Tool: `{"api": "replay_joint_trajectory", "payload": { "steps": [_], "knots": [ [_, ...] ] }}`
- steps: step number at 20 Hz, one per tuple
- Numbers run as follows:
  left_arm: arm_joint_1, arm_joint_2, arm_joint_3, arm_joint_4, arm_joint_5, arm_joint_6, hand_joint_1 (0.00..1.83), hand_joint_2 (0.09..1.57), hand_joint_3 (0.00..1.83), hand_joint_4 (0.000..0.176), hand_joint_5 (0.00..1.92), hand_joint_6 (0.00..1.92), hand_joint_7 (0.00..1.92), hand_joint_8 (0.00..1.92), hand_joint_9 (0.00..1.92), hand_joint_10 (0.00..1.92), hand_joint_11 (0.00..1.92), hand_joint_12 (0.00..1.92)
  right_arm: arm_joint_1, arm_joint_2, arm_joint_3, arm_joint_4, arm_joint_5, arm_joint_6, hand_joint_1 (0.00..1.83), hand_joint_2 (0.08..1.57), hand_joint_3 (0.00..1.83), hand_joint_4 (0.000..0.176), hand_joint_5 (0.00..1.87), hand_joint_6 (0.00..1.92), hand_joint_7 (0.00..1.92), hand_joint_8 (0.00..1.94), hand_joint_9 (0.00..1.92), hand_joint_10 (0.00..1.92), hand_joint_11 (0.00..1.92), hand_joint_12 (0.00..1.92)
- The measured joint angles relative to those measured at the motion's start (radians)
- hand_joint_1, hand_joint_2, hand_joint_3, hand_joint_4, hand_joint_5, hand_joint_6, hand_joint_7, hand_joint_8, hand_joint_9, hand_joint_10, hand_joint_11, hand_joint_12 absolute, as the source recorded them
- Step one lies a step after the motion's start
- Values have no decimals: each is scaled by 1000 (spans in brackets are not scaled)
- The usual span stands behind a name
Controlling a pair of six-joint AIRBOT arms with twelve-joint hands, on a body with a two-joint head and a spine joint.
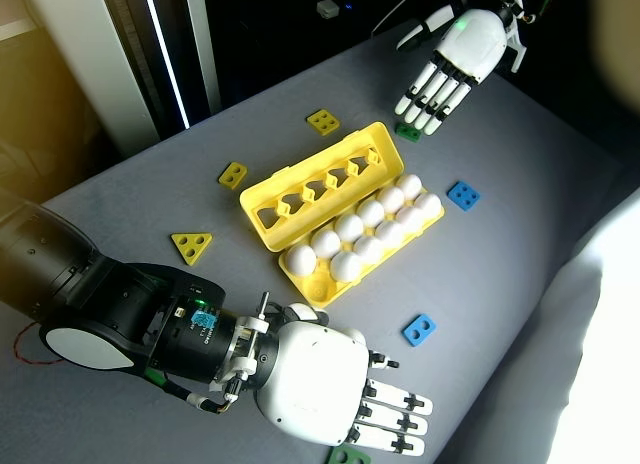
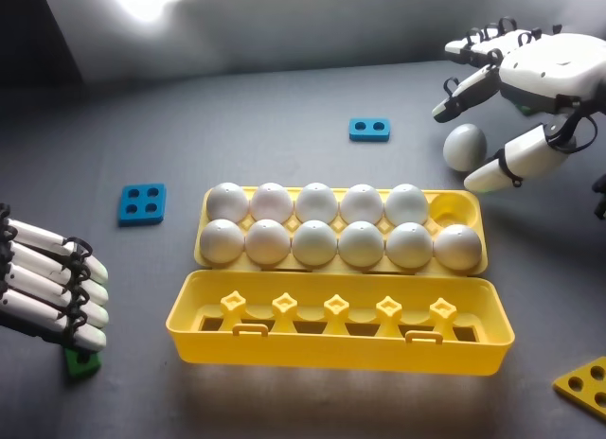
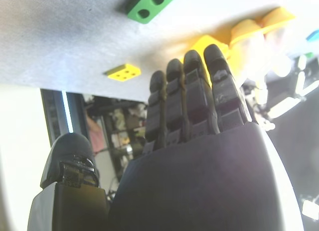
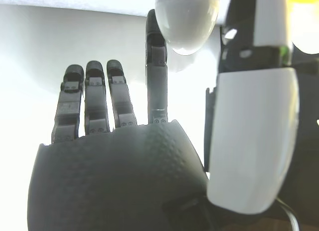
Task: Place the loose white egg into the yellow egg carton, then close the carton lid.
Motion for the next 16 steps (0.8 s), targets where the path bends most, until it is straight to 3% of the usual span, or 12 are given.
{"api": "replay_joint_trajectory", "payload": {
  "steps": [3,5,8,10,11,16],
  "knots": [
    [0,0,0,0,0,0,0,1192,2,0,228,4,240,5,197,3,0,394,0,-1,0,0,1,0,816,823,6,176,642,26,0,0,0,0,0,0],
    [0,0,0,0,0,0,0,1199,3,0,230,2,241,2,197,1,0,407,0,-1,0,0,0,0,799,816,2,176,546,2,0,0,0,0,0,0],
    [0,-1,0,0,0,0,0,1207,3,0,263,5,273,6,231,7,0,498,-5,-3,7,0,8,0,834,823,4,176,586,19,0,0,0,0,0,0],
    [0,-1,0,1,0,0,0,1204,0,0,259,1,270,2,224,2,0,453,-11,-3,7,-1,5,0,790,822,3,176,503,0,0,0,0,0,0,0],
    [0,-1,1,2,0,0,0,1200,0,0,273,5,283,5,237,5,0,494,-11,-5,8,-3,2,0,817,816,0,176,584,37,0,0,0,0,0,0],
    [0,-2,1,-2,0,0,0,1198,0,0,247,1,258,2,211,2,0,431,-11,-5,14,-3,10,0,787,816,0,176,572,26,0,0,0,0,0,0]
  ]
}}
